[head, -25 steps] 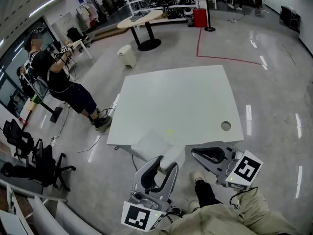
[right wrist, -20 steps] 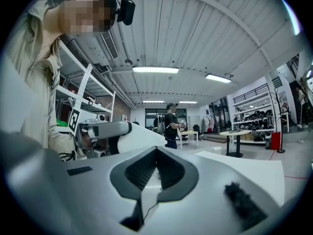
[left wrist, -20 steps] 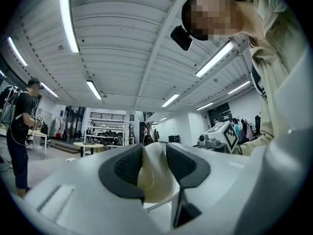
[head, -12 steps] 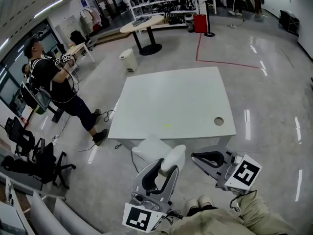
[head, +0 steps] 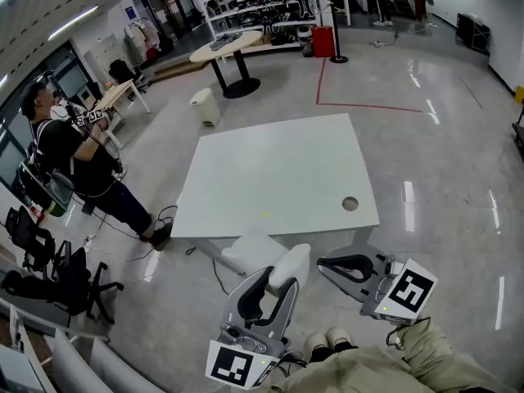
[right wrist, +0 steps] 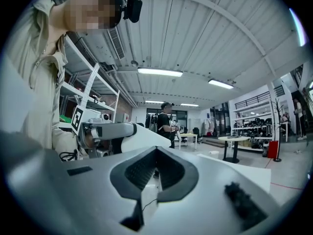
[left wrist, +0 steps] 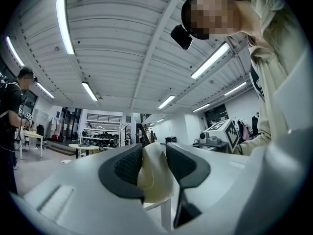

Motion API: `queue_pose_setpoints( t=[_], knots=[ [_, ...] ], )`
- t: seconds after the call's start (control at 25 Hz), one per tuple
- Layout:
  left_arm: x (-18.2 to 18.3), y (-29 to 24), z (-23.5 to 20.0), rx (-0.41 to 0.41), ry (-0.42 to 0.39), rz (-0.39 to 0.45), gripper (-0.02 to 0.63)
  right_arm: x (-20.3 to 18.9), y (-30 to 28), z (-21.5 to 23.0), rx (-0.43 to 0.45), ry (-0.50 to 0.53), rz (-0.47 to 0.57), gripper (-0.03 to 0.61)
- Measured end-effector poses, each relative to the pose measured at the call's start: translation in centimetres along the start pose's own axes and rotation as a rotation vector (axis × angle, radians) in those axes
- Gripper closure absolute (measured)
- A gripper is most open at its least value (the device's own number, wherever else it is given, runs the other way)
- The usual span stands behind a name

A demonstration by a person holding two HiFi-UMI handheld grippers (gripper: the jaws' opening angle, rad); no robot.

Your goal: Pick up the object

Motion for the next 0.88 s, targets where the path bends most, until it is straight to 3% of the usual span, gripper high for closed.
queue_pose_setpoints(
  t=[0.88],
  knots=[
    [0.28, -0.75, 0.77, -0.013, -0.004, -0.013, 0.454, 0.56, 0.55, 0.23, 0.017, 0.023, 0.026, 0.577]
  ],
)
Point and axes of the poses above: the fingertips, and each gripper's own axes: y backward along the fingers, z to its right, x out of its top, the point moved 4 cm from there along y, backward along the fingers, and after that the axes turned 15 degrees about -y, right-handed, at the moved point
